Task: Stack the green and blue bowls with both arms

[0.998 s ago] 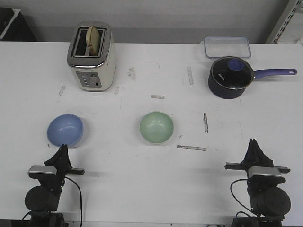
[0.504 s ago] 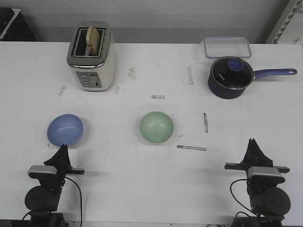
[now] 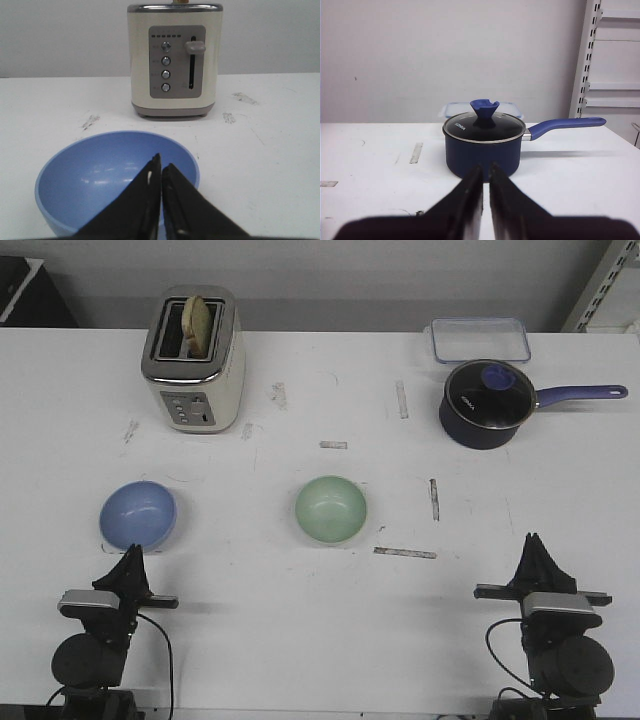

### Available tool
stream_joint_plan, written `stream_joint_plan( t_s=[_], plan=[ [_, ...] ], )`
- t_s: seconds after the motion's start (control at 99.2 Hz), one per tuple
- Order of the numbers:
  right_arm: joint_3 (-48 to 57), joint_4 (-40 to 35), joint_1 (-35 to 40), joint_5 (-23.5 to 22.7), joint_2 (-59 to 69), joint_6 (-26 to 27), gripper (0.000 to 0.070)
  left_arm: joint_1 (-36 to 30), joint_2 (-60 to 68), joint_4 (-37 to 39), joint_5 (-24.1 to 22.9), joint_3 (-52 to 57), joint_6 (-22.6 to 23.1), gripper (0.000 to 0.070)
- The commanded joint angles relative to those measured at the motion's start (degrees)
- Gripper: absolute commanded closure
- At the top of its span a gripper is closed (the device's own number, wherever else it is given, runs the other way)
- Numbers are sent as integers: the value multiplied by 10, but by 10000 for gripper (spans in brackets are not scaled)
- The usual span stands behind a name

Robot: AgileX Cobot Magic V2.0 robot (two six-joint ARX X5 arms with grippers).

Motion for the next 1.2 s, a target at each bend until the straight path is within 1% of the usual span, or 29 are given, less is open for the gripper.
stream_joint_plan(
  t_s=[0.0, 0.091, 0.131, 0.242, 0.343, 0.423, 0.605, 0.857, 0.968, 0.978, 1.028, 1.139, 1.19],
  plan=[
    [-2, 6, 0, 0, 0, -3, 687, 0, 0, 23, -2, -12, -9, 699],
    [-2, 6, 0, 0, 0, -3, 687, 0, 0, 25, -2, -1, -45, 699],
    [-2, 6, 0, 0, 0, -3, 687, 0, 0, 21, -2, 7, -49, 699],
    [-2, 6, 0, 0, 0, -3, 687, 0, 11, 14, -3, 31, -42, 699],
    [-2, 6, 0, 0, 0, -3, 687, 0, 34, -14, -2, 61, -42, 699],
    [-2, 6, 0, 0, 0, -3, 687, 0, 61, -40, -2, 89, -42, 699],
    [-2, 6, 0, 0, 0, -3, 687, 0, 139, -74, -2, 161, -40, 699],
    [-2, 6, 0, 0, 0, -3, 687, 0, 290, -191, -2, 296, -33, 699],
    [-2, 6, 0, 0, 0, -3, 687, 0, 358, -224, -2, 346, -5, 699],
    [-2, 6, 0, 0, 0, -3, 687, 0, 442, -250, 1, 410, -27, 699],
    [-2, 6, 0, 0, 0, -3, 687, 0, 465, -260, 1, 431, -42, 699],
    [-2, 6, 0, 0, 0, -3, 687, 0, 513, -294, 1, 473, -92, 699],
    [-2, 6, 0, 0, 0, -3, 687, 1, 532, -315, 5, 490, -104, 699]
  ],
)
